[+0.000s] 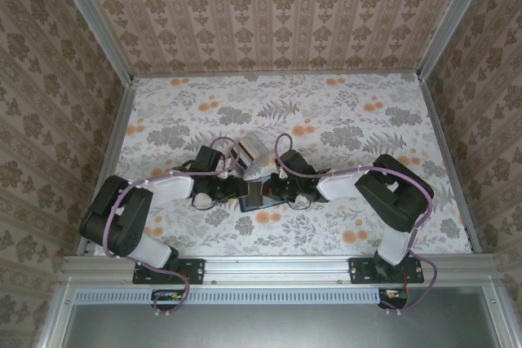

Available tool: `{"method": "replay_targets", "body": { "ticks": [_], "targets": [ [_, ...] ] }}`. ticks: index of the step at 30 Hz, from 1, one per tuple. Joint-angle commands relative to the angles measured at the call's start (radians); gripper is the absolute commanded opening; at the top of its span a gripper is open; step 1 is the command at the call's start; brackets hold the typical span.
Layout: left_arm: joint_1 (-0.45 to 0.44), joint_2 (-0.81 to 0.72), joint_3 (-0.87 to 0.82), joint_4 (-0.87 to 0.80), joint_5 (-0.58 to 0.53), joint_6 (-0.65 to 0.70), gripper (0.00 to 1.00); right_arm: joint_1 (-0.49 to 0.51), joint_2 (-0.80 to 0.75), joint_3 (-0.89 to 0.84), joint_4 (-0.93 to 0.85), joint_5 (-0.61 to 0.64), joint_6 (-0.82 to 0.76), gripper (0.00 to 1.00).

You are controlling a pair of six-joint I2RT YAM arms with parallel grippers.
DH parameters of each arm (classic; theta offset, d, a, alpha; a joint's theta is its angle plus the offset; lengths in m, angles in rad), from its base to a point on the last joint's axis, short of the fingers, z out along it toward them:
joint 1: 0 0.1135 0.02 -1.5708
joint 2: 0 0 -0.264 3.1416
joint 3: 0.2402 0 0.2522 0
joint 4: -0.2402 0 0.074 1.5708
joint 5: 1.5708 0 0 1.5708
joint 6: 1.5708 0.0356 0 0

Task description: Put the credit cards into the card holder

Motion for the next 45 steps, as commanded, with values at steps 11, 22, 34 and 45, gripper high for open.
{"method": "replay_targets", "body": {
  "ticks": [11, 22, 34, 45],
  "targets": [
    [0.095, -0.033, -0.048, -0.022, 0.031, 0.013, 0.09, 0.009, 0.043, 0.065, -0.062, -0.063, -0.080, 0.00],
    [0.082, 0.037, 0.005, -0.053, -0.027, 0.063, 0.00, 0.021, 0.079, 0.125, -0.128, -0.102, -0.151, 0.00],
    [0.079, 0.010, -0.026, -0.009, -0.019, 0.021, 0.00, 0.029, -0.017, 0.073, -0.171, -0.026, -0.163, 0.17],
    [0.037, 0.001, 0.019, -0.109, -0.081, 0.097, 0.03, 0.030, -0.208, 0.043, -0.447, 0.150, -0.297, 0.42]
  ]
}}
